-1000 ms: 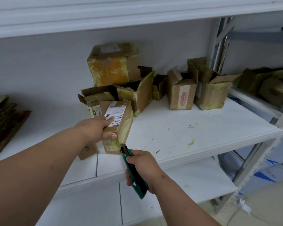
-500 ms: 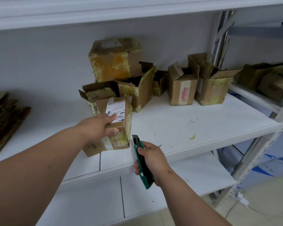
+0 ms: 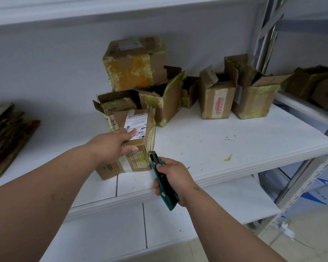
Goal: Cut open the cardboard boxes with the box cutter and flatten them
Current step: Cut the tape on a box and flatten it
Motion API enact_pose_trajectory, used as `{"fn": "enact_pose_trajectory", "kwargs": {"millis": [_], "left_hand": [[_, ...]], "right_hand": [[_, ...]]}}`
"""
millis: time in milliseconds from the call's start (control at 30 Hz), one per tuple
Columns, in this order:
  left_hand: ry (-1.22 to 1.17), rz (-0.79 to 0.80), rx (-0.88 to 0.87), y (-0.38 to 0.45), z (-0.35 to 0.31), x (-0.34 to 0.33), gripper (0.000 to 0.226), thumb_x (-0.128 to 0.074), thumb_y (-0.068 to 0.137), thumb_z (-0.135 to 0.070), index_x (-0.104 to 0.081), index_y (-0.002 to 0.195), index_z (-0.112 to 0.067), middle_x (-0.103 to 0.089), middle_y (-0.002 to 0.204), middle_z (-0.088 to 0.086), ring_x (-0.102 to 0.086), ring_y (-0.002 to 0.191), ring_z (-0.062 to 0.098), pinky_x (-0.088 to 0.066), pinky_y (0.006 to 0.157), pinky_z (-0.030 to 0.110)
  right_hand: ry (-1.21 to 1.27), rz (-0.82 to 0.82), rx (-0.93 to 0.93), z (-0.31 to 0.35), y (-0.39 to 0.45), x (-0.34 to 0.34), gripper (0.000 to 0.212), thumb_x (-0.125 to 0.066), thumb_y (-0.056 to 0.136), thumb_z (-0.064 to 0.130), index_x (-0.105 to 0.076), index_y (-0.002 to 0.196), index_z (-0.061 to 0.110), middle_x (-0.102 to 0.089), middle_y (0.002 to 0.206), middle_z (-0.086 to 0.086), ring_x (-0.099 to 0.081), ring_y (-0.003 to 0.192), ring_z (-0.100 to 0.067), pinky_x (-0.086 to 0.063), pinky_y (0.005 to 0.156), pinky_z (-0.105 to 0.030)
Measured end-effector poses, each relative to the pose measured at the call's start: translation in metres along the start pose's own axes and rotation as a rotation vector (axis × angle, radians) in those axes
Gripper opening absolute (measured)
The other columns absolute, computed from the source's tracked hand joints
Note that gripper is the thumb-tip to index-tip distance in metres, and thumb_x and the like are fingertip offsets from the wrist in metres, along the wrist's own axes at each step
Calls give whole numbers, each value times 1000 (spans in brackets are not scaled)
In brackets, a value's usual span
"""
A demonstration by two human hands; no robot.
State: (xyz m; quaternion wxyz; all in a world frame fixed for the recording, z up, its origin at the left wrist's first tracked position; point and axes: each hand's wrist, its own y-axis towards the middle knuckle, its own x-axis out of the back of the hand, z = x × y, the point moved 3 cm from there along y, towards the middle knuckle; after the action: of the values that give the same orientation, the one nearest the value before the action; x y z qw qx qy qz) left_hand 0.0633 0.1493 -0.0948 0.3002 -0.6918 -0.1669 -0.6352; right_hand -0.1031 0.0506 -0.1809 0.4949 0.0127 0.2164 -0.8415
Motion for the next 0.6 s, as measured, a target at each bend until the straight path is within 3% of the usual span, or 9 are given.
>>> {"fn": "enact_pose_trajectory", "kwargs": {"millis": [167,433,600], "left_hand": [[21,-7,11,2,-3,0,68,-39,94,-61,-10,154,-44,-9,164,-6,-17,149,20,-26,116,36],[32,-14,13,6,-2,0,68,-38,94,-63,-9,153,-46,-9,164,-7,-16,149,19,-26,115,36],[4,-44,17,7,-5,2,67,-39,95,-61,-13,154,-43,-15,163,-4,-21,148,20,-30,112,37]], "right_hand": [[4,18,-40,1,-1,-1,27,-45,101,10,-61,122,15,-60,58,-17,-56,47,-27,-50,54,-33],[-75,51,14,-2,-15,3,28,-43,100,8,-63,101,27,-58,57,-17,-54,44,-27,-50,55,-35],[-175,7,93,-4,-25,14,30,-45,102,12,-63,120,28,-57,61,-15,-52,43,-22,-51,47,-30]]}}
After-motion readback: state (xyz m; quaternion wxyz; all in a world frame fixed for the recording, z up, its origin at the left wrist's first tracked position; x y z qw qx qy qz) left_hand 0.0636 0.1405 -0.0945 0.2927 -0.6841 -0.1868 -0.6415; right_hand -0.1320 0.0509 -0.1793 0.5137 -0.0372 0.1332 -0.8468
